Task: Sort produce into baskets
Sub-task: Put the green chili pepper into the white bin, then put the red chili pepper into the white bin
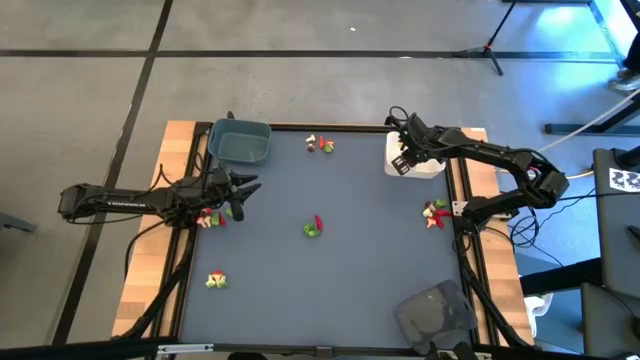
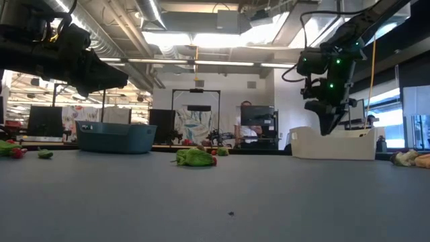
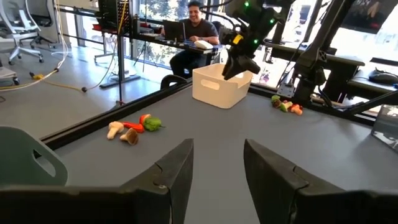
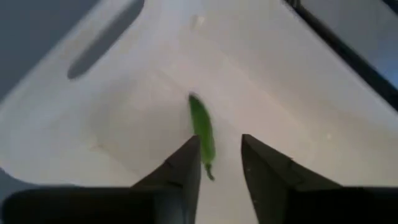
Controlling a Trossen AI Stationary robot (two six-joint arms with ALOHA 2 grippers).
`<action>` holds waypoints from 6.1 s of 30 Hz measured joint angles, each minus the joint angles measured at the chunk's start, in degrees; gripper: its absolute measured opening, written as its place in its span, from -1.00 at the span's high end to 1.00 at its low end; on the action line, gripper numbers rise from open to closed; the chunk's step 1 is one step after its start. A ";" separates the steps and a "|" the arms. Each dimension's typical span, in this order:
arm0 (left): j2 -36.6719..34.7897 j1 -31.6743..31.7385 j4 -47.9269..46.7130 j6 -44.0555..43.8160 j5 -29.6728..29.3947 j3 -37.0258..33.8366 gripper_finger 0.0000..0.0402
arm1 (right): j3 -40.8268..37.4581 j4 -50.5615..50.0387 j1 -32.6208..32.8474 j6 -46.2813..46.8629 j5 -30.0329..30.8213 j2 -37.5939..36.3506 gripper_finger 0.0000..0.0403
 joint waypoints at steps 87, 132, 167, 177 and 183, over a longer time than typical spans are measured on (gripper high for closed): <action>0.07 0.02 -0.20 -1.62 0.03 0.00 0.31 | 12.86 45.65 44.66 19.80 -7.55 36.28 0.23; 0.04 0.02 0.09 -0.22 -0.06 0.01 0.31 | 12.64 15.82 41.38 2.69 -5.26 12.72 0.97; 0.04 0.02 0.00 0.81 -0.26 0.01 0.31 | 1.80 -3.48 4.15 -8.20 -1.92 -4.66 0.93; 0.05 0.02 0.00 0.43 -0.24 0.01 0.31 | -3.18 -2.20 -3.87 -8.72 -2.73 -4.66 0.93; 0.04 0.02 0.00 0.02 -0.24 0.01 0.31 | -4.88 -1.18 -6.55 -7.81 -3.35 -4.64 0.93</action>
